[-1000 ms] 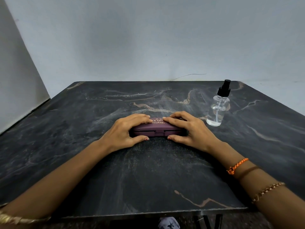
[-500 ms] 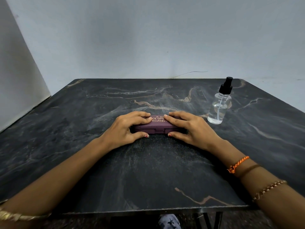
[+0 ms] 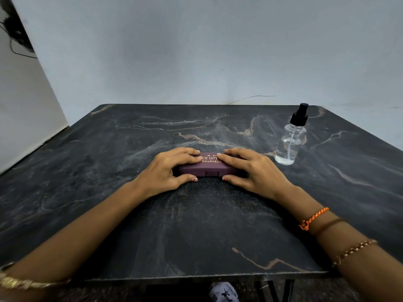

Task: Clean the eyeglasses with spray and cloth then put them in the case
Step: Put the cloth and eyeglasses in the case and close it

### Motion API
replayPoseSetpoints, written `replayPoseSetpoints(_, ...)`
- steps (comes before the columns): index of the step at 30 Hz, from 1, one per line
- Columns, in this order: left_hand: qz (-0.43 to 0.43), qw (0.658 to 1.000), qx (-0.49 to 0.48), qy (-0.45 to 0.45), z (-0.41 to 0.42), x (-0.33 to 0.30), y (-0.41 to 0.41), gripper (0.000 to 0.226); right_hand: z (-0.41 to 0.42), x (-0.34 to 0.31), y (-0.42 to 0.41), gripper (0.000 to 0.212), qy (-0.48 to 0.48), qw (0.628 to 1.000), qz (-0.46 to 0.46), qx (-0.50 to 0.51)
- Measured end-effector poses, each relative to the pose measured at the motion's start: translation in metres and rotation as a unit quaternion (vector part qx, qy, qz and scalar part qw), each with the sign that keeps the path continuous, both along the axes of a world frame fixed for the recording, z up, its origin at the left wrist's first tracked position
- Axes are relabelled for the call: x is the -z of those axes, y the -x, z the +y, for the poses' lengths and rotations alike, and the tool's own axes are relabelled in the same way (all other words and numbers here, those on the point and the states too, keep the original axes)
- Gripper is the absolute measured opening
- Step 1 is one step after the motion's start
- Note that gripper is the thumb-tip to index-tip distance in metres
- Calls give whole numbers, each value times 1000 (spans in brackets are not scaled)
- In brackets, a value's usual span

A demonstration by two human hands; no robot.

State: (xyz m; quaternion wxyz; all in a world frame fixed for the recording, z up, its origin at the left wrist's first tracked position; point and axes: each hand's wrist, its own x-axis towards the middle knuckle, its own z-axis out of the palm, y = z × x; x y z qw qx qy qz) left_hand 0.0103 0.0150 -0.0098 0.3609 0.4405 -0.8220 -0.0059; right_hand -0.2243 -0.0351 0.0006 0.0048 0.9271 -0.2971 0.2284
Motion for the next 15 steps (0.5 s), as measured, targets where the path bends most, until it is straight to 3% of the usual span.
replayPoseSetpoints(10, -18, 999, -45, -4, 0, 2, 1, 53, -3, 1, -2, 62, 23, 999, 26, 19)
replayPoseSetpoints(15, -33, 996, -84, 5, 2, -1, 5, 57, 6, -4, -4, 72, 79, 996, 12, 31)
